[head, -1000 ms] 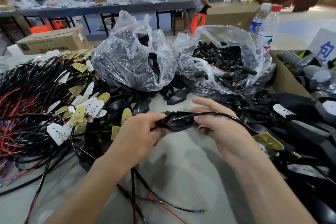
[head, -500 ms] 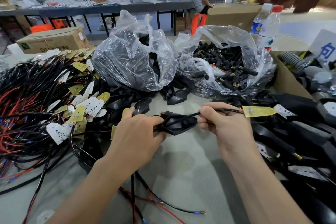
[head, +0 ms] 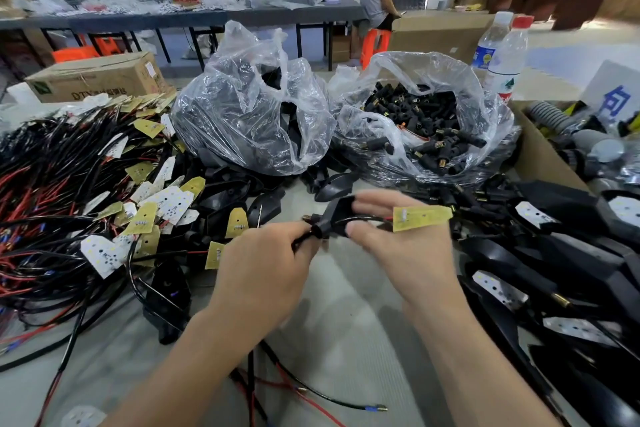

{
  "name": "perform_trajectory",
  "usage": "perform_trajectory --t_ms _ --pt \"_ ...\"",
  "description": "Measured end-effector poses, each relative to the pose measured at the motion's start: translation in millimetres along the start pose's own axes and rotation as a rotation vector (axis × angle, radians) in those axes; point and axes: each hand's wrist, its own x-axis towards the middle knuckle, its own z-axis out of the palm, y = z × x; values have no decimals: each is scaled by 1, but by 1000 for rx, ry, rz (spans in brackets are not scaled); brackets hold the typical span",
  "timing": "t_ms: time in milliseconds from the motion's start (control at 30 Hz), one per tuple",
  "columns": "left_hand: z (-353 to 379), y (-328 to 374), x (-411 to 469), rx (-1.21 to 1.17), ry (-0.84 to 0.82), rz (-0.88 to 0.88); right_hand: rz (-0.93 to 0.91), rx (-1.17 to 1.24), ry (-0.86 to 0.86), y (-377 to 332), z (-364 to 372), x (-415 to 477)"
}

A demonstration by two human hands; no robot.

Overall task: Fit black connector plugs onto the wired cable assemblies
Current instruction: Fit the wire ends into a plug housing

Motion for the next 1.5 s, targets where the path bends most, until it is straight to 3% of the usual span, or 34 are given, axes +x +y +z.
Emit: perform_trajectory --t_ms 67,100,233,300,433,533,733,867,1033,1200,1367,1500 --pt "-2 -4 2 -15 37 -28 5 43 76 1 -7 6" --pt "-3 -6 3 -43 25 -47 58 107 35 2 -10 8" --pt "1 -10 4 -99 -83 -83 304 356 -320 7 -7 4" --pt "3 -10 4 -136 -122 -70 316 364 -279 8 -6 5" --pt "-4 -12 6 -222 -140 -81 298 258 10 11 -17 13" --pt "-7 -18 12 -152 -93 -149 284 278 125 11 -28 19" --pt "-8 -21 15 -232 9 -226 395 480 1 7 -31 18" --pt "-7 -21 15 -289 49 -210 353 377 -64 7 -29 19" --pt "-2 -23 11 -287 44 -137 305 309 -25 10 -27 18" --pt "4 -25 6 -350 75 -52 403 379 2 9 -25 17" --pt "1 -23 5 -186 116 20 422 571 -70 4 -25 17" --pt "-2 -20 5 -157 80 52 369 462 -131 5 -27 18"
